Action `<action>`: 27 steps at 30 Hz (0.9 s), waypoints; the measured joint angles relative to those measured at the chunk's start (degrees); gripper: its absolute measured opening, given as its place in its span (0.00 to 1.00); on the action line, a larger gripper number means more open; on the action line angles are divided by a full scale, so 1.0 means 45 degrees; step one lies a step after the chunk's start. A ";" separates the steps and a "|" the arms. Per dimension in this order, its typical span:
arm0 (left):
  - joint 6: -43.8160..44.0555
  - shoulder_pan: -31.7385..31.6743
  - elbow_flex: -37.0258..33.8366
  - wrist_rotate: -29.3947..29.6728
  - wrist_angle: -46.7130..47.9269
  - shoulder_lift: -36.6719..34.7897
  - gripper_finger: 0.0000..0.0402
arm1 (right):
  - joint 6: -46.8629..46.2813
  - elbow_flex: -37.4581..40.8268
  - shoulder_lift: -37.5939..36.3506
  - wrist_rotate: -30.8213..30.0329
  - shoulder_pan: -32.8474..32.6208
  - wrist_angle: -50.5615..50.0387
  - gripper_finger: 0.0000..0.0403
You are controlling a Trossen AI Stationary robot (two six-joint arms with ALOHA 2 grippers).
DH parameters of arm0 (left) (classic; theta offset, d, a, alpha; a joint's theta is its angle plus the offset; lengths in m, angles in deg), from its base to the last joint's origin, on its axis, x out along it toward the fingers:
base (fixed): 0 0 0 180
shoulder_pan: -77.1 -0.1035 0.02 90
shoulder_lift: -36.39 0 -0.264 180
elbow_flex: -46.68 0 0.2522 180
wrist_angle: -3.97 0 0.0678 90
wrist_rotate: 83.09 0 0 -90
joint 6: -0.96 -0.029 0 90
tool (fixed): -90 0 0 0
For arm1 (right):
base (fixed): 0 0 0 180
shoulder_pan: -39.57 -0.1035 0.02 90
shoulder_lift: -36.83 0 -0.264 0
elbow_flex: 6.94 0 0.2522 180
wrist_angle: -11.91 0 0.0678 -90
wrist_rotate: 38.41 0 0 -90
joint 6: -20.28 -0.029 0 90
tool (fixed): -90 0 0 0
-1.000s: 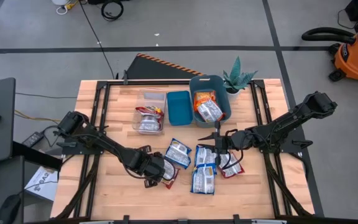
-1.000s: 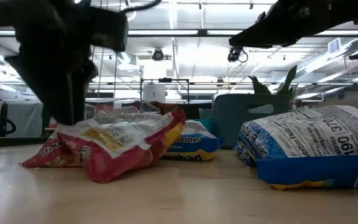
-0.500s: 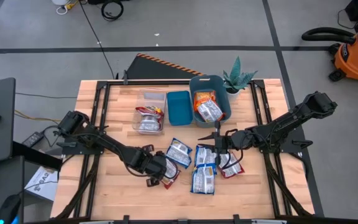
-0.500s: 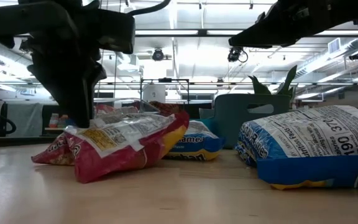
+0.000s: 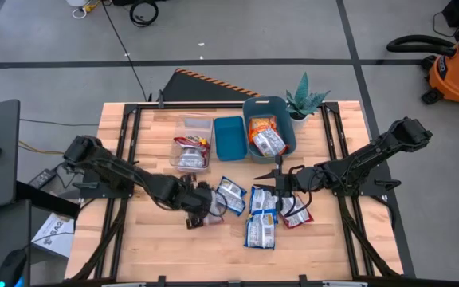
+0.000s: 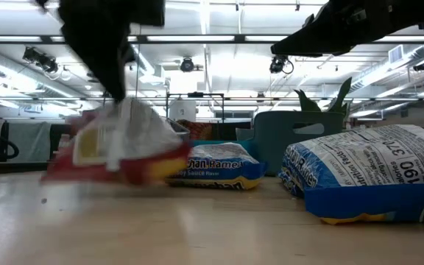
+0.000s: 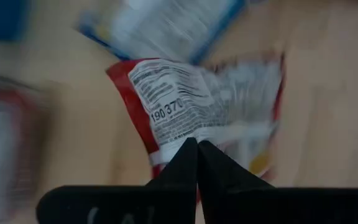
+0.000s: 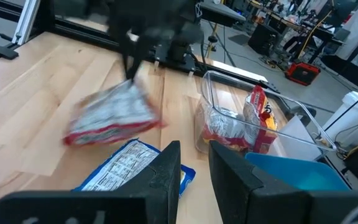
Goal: Sort Maruchan noodles
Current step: Put the red noodle pack into the transparent bin
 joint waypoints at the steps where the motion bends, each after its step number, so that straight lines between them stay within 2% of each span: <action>1: -0.0182 -0.0126 0.0102 0.0332 0.0104 -0.0298 0.01 | 0.0000 0.0000 0.0000 0.0000 0.0000 0.0000 0.22; 9: -0.2240 -0.2231 0.0605 0.2075 0.1038 -0.2711 0.00 | 0.0002 0.0000 0.0000 0.0002 0.0000 0.0010 0.22; 13: -0.3337 -0.3905 0.0640 0.3188 0.1130 -0.3585 0.00 | 0.0059 -0.0001 0.0000 0.0003 0.0024 0.0006 0.22; 16: -0.4139 -0.5463 0.0645 0.3819 0.1046 -0.3642 0.00 | 0.0053 0.0000 0.0003 0.0005 0.0024 -0.0003 0.22; 19: -0.4702 -0.7122 0.0636 0.3502 0.0934 -0.3455 0.01 | 0.0012 0.0000 0.0003 0.0005 0.0001 -0.0010 0.22; 22: -0.5314 -0.8812 0.0632 0.2631 0.0643 -0.2985 0.01 | 0.0014 -0.0005 0.0000 0.0014 -0.0083 0.0000 0.22; 27: -0.5785 -1.1410 0.0636 0.0045 0.0536 -0.2098 0.01 | 0.0065 -0.0003 0.0000 0.0008 -0.0073 -0.0076 0.22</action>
